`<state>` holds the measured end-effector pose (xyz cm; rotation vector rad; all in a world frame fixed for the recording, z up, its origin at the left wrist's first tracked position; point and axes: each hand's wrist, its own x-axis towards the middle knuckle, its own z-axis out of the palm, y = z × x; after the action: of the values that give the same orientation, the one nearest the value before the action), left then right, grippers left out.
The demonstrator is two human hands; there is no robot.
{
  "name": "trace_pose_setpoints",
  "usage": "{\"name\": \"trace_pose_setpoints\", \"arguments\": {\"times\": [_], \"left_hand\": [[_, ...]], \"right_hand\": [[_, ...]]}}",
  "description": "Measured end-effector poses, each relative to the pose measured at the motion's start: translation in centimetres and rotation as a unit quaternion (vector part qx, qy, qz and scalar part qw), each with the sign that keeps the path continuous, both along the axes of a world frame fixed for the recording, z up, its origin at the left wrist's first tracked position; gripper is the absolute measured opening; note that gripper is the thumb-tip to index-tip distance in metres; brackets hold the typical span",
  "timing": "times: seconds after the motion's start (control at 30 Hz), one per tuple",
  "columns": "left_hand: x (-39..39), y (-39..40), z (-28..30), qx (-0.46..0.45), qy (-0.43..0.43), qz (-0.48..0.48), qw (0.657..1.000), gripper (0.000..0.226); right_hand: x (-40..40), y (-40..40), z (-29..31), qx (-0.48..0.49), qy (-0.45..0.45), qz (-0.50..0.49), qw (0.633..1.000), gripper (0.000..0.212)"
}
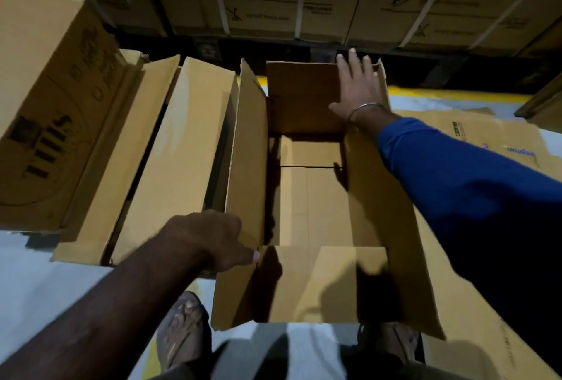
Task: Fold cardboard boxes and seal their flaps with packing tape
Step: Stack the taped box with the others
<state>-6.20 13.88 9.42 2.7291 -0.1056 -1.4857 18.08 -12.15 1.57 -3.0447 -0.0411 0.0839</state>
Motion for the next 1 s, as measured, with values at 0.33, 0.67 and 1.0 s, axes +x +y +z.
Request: {"name": "trace_pose_setpoints", "arguments": {"times": [0.33, 0.67, 1.0], "left_hand": [[0.3, -0.4, 0.5, -0.002, 0.032, -0.011, 0.999, 0.063], [-1.0, -3.4, 1.1, -0.124, 0.018, -0.056, 0.99, 0.075], [-3.0, -6.5, -1.4, -0.216, 0.074, 0.04, 0.973, 0.1]], "right_hand": [[-5.2, -0.9, -6.3, -0.164, 0.103, 0.082, 0.978, 0.061], [-6.6, -0.1, -6.9, -0.041, 0.239, 0.045, 0.969, 0.067], [-15.7, -8.7, 1.6, 0.21, -0.197, -0.099, 0.952, 0.026]]}}
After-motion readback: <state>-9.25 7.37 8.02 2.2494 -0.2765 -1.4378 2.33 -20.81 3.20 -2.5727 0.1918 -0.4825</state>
